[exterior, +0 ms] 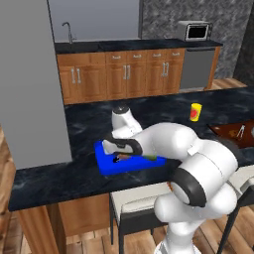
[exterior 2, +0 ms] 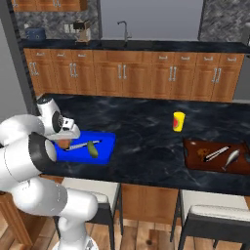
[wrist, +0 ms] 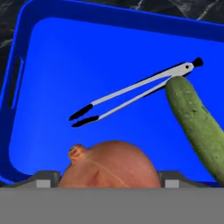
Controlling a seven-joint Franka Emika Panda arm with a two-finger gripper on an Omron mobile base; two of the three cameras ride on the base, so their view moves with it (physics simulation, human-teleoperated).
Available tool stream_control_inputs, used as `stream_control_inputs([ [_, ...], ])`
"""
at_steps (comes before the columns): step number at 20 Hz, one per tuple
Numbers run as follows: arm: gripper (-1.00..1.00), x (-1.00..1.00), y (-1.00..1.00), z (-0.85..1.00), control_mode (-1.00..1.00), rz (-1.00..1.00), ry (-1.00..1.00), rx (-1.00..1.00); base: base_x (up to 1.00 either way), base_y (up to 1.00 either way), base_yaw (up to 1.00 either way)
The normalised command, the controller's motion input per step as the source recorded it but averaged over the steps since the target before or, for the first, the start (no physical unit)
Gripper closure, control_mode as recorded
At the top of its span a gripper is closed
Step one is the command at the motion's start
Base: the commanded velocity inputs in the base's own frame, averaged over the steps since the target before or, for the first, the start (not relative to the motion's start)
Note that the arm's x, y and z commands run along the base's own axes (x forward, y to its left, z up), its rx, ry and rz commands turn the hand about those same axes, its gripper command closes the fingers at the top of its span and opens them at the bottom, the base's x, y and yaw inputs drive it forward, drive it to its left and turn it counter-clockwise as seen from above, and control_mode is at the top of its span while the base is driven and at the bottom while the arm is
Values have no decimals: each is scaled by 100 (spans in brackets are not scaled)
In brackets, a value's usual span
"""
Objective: Gather the cucumber and onion from the fridge and place them on a tray on the dining counter. Then gather the fish and chicken drumstick from the fridge and place them on the other tray.
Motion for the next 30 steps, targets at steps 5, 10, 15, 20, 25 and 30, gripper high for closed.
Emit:
stream_control_inputs([
  [5, 100, 32, 3, -40, -100, 4, 9, 0, 0, 0, 0],
  [10, 100, 29, 5, -36, -100, 3, 6, 0, 0, 0, 0],
  [15, -100, 25, 13, -41, -100, 1, 2, 0, 0, 0, 0],
  [20, -100, 1, 0, -8, -100, 0, -3, 4, 0, 0, 0],
  [25, -100, -14, -3, 11, -100, 0, -8, 4, 0, 0, 0],
  [30, -100, -16, -17, 29, -100, -1, -7, 3, 0, 0, 0],
])
